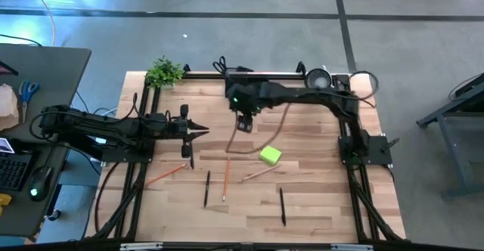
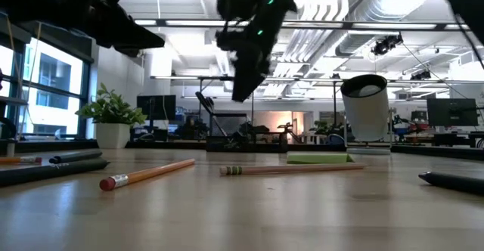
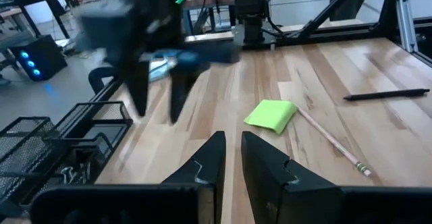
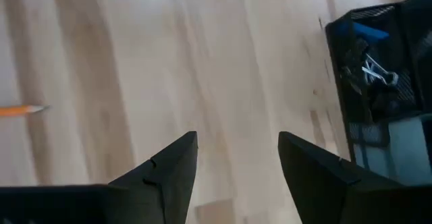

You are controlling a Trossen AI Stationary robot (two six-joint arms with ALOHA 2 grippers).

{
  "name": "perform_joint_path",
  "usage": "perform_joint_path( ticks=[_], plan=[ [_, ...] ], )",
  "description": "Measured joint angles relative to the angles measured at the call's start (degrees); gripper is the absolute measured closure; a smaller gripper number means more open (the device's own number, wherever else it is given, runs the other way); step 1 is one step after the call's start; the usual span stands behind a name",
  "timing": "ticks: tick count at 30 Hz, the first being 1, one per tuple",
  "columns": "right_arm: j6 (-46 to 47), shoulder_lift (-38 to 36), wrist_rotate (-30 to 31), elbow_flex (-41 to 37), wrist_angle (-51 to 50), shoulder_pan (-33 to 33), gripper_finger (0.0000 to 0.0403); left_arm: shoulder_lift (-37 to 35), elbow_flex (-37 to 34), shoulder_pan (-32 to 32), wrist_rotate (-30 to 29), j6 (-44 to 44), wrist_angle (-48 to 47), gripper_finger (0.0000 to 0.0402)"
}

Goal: Pick and place office supplies into organizer
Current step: Put the top black pen into the black desk organizer

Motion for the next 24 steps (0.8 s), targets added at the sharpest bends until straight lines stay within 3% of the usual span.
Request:
perform_joint_path(
  ticks=[5, 13, 18, 24],
  plan=[
    [3.6, -14.4, 1.1, -19.4, 14.7, 2.7, 0.0199, 0.0, 0.0, 0.0, 0.0, -0.9, -0.2, 0.0362],
    [8.2, -32.9, 3.6, -49.9, 48.7, 5.0, 0.0199, 0.2, 0.0, 0.0, 0.0, -3.1, -0.8, 0.0362],
    [-0.8, -37.0, 9.9, -61.1, 68.0, 6.3, 0.0199, 0.3, -0.5, 0.0, 2.6, -8.4, -1.3, 0.0362],
    [-12.0, -36.3, 8.0, -66.2, 89.5, 3.8, 0.0199, 0.2, 0.5, 0.0, 2.2, -22.2, -5.2, 0.0362]
  ],
)
